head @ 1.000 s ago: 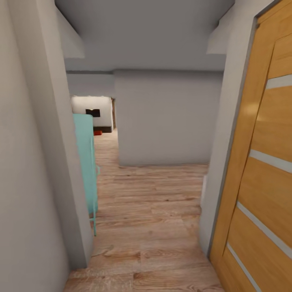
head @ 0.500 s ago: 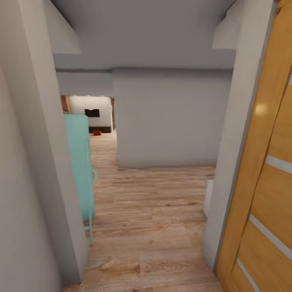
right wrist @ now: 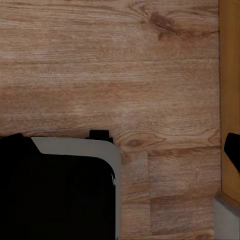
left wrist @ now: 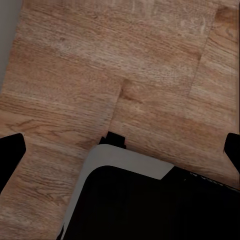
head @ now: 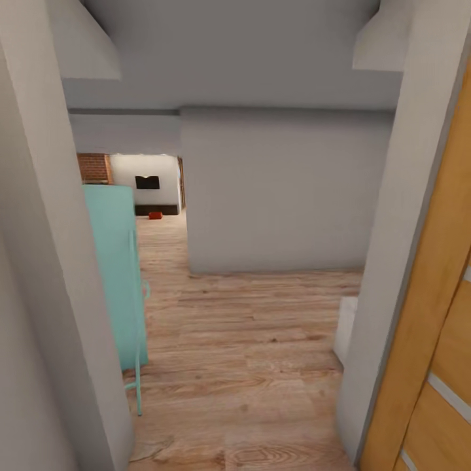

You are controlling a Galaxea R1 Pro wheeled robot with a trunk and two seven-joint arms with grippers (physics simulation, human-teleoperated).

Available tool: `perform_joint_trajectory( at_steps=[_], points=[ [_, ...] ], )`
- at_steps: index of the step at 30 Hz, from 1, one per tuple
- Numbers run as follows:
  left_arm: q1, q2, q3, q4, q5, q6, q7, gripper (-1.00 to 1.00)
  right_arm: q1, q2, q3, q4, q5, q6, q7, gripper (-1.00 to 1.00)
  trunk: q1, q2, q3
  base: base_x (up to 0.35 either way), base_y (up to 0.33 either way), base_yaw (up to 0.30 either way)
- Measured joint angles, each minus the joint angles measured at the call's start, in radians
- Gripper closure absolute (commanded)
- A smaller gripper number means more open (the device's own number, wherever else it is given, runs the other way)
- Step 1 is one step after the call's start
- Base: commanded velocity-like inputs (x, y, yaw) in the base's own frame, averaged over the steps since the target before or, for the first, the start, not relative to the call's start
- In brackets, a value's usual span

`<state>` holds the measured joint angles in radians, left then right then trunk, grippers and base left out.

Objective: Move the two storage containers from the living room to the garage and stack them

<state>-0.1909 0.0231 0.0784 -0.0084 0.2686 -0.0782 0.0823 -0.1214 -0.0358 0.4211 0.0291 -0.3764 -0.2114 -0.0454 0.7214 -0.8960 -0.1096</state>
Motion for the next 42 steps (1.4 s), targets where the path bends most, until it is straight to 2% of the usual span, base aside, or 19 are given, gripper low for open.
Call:
perform_joint_trajectory(
  at_steps=[42],
  points=[
    [0.000,0.000,0.000,0.000,0.000,0.001,0.000,-1.00,0.000,0.000,0.002,0.000,0.000,0.000,0.000,-1.00,0.000,0.000,0.000,0.322,0.000,0.000]
  ],
)
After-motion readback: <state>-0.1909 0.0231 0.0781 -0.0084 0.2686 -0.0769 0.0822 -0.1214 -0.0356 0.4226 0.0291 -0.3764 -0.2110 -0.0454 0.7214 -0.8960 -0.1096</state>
